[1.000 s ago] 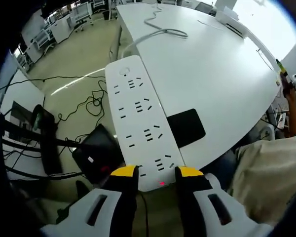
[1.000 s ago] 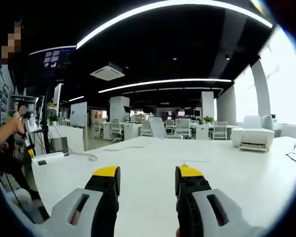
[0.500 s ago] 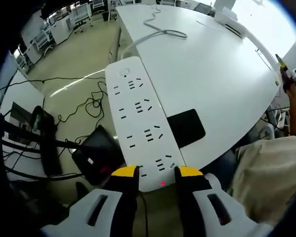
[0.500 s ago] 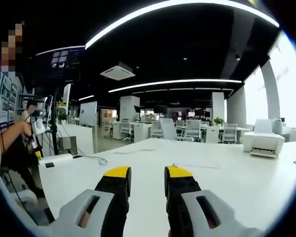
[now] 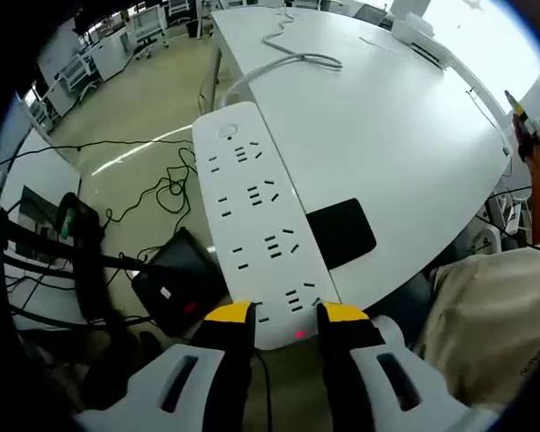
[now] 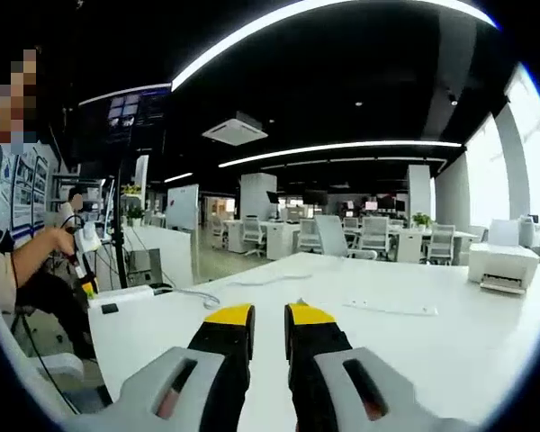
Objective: Pick up the power strip scattered on the table, fix it on the side mounting bracket of the table, and press the switch
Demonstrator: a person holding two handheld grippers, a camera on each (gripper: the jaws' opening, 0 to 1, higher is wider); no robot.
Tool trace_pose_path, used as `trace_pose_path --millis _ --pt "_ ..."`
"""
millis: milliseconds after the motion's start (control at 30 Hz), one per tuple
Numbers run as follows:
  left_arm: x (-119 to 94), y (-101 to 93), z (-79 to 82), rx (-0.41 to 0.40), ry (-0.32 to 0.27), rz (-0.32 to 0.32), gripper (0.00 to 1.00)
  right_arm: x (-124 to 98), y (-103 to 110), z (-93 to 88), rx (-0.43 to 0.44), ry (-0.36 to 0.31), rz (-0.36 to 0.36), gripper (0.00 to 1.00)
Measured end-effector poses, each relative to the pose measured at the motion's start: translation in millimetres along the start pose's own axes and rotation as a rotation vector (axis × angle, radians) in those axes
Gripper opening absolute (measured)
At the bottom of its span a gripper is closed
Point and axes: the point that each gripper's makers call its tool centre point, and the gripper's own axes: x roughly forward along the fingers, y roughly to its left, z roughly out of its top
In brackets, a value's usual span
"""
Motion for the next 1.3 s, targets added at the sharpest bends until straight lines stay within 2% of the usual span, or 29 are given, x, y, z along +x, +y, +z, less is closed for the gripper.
trace_pose_path --millis 300,633,1300 --pt "0 -1.6 -0.2 0.005 0.020 -0.001 0.32 14 16 9.9 -0.007 0.016 0.067 0.00" --pt "0 -1.8 0.0 0.009 0.015 -0.004 0.31 36 34 15.6 -0.057 0.065 0.137 0.00" --pt "1 -1.4 1.0 0.003 0.013 0.003 0.30 79 82 34.6 -0.099 0.093 0.281 0.00"
